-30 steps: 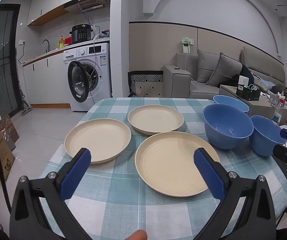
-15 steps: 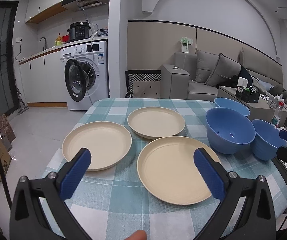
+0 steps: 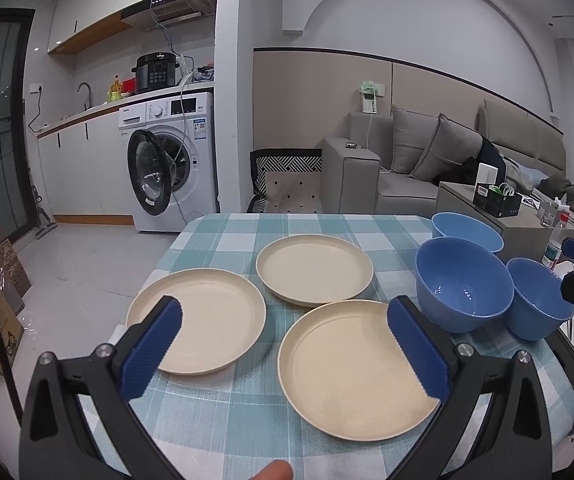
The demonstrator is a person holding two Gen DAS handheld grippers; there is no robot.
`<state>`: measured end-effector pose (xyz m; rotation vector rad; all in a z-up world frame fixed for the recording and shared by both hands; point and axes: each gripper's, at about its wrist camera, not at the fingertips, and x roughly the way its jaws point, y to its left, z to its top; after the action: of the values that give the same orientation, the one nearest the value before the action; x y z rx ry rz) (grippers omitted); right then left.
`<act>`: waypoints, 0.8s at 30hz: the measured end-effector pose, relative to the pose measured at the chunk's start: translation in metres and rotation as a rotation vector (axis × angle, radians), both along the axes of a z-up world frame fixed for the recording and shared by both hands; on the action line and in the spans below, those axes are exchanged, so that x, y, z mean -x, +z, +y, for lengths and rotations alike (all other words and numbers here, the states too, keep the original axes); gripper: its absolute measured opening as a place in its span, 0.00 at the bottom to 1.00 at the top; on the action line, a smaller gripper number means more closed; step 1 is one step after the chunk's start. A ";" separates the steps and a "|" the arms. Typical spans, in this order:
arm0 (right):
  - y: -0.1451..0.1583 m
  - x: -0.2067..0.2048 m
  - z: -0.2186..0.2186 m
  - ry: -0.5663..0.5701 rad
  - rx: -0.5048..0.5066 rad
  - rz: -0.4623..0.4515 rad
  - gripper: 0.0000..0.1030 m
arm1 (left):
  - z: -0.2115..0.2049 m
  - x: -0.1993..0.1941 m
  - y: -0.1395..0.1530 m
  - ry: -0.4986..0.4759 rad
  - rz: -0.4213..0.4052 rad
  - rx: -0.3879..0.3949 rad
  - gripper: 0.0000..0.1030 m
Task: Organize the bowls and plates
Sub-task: 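Move the right gripper toward the rim of the large cream plate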
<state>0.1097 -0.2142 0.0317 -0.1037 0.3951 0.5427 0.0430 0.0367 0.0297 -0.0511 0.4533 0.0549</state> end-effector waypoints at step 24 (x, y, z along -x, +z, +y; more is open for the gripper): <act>0.040 -0.070 0.021 0.031 -0.036 0.076 1.00 | 0.019 -0.048 0.019 0.009 0.027 0.018 1.00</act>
<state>0.1796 -0.1927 0.0716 -0.0547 0.4582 0.5856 0.0910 0.0553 0.0490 -0.0703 0.4808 0.0609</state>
